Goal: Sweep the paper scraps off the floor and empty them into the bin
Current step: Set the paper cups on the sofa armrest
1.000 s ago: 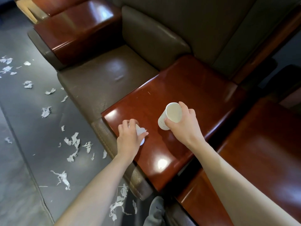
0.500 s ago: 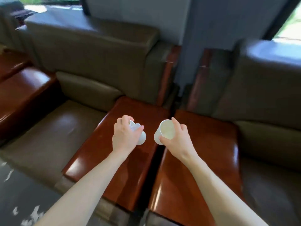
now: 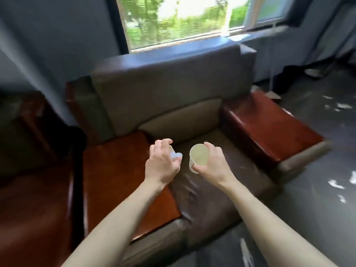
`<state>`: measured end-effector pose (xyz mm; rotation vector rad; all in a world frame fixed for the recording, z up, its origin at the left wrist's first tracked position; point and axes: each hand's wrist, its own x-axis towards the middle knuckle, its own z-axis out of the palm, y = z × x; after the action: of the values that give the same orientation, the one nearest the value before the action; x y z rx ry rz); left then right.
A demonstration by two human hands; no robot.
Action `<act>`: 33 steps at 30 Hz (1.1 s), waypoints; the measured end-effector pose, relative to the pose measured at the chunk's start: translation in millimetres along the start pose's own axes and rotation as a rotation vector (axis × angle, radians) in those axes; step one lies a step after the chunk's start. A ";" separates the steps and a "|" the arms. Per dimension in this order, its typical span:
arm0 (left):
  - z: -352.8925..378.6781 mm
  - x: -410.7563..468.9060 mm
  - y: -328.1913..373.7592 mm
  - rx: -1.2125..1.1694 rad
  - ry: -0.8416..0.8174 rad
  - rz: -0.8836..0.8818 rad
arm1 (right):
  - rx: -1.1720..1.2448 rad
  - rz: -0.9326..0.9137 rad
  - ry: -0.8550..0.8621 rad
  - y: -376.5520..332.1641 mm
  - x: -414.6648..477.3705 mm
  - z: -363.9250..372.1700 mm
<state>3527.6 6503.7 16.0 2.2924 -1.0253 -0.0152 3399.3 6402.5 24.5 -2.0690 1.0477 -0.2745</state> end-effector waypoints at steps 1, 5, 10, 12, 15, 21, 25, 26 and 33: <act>18.4 -5.7 30.7 -0.013 -0.018 0.024 | 0.000 0.021 0.026 24.5 -6.2 -25.3; 84.8 -22.3 149.6 -0.072 -0.083 0.122 | -0.016 0.110 0.118 116.2 -34.7 -127.3; 155.8 -14.6 281.5 -0.053 -0.158 0.298 | 0.013 0.267 0.239 214.2 -51.5 -242.7; 182.6 -3.6 328.9 -0.067 -0.162 0.345 | 0.012 0.321 0.280 247.3 -47.8 -281.4; 229.0 19.2 395.8 -0.093 -0.175 0.443 | 0.021 0.362 0.369 292.2 -31.2 -336.1; 346.7 89.3 514.3 -0.163 -0.184 0.574 | 0.007 0.333 0.488 384.6 48.9 -445.2; 436.8 170.2 597.3 -0.169 -0.231 0.533 | -0.007 0.332 0.514 443.7 139.3 -535.5; 455.8 193.8 618.9 -0.173 -0.248 0.482 | -0.006 0.341 0.501 455.8 163.0 -558.6; 548.0 357.2 747.6 -0.076 -0.225 0.399 | -0.020 0.333 0.395 528.9 305.2 -698.6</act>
<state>3138.7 5590.7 61.2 2.0135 -1.5554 -0.1487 2933.2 5601.1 61.4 -1.8576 1.6146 -0.5162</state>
